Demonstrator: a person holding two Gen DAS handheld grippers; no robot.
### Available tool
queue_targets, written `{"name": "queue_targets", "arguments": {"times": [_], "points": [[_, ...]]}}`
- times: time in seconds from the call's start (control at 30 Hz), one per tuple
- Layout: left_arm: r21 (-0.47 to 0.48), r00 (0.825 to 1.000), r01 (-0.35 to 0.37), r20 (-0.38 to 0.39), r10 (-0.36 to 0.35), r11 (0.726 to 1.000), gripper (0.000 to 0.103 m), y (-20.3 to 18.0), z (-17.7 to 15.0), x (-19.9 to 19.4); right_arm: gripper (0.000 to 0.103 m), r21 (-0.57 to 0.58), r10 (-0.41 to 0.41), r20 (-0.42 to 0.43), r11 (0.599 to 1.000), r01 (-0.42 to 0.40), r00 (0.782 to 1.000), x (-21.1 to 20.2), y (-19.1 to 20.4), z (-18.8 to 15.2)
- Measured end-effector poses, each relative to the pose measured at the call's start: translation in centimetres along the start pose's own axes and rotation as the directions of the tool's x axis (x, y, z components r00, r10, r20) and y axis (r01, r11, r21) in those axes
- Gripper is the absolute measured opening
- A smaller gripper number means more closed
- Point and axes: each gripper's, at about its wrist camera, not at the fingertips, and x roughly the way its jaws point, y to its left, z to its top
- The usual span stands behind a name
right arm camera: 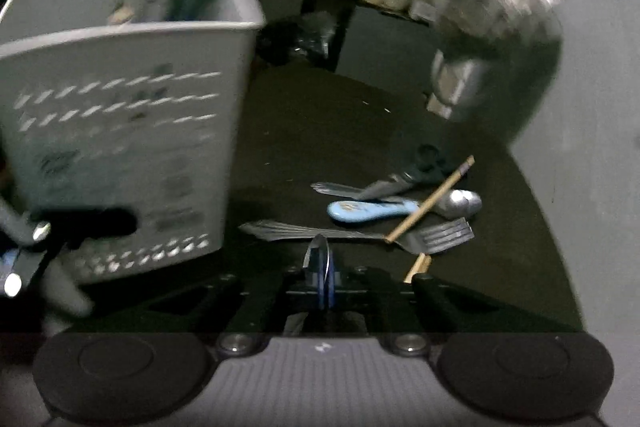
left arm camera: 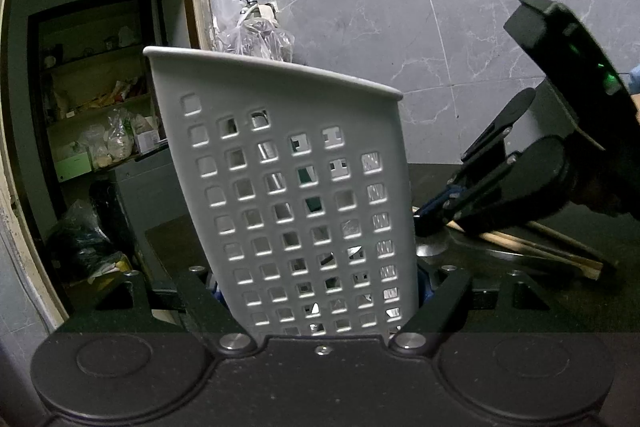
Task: Organize utensils
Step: 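Lift the spoon toward the basket with the right gripper, then carry the spoon over the basket and open the right gripper to drop it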
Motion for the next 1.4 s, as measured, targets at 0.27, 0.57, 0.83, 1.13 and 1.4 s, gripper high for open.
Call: {"name": "queue_targets", "arguments": {"times": [0.27,0.57,0.83,1.13,1.4], "points": [[0.0,1.0,0.001,0.0,-0.001,1.0,0.08,0.0,0.0,0.0,0.004,-0.041,-0.005,-0.037,0.999,0.003,0.999,0.4,1.3,0.6],[0.0,1.0,0.0,0.0,0.0,1.0,0.08,-0.1,0.0,0.0,0.003,-0.05,0.001,-0.057,0.999,-0.004,0.998,0.9,1.6,0.7],[0.002,1.0,0.0,0.0,0.0,1.0,0.08,-0.1,-0.1,0.0,0.002,0.087,-0.022,0.079,0.996,0.015,0.997,-1.5,-0.6,1.4],[0.004,1.0,-0.001,0.0,0.001,1.0,0.08,-0.1,0.0,-0.2,0.002,0.282,-0.121,0.342,0.959,0.021,0.932,-4.4,-3.2,1.5],[0.004,1.0,0.0,0.001,0.0,1.0,0.08,-0.1,0.0,-0.2,0.002,0.302,-0.177,0.404,0.952,0.052,0.898,-4.7,-3.8,1.2]]}}
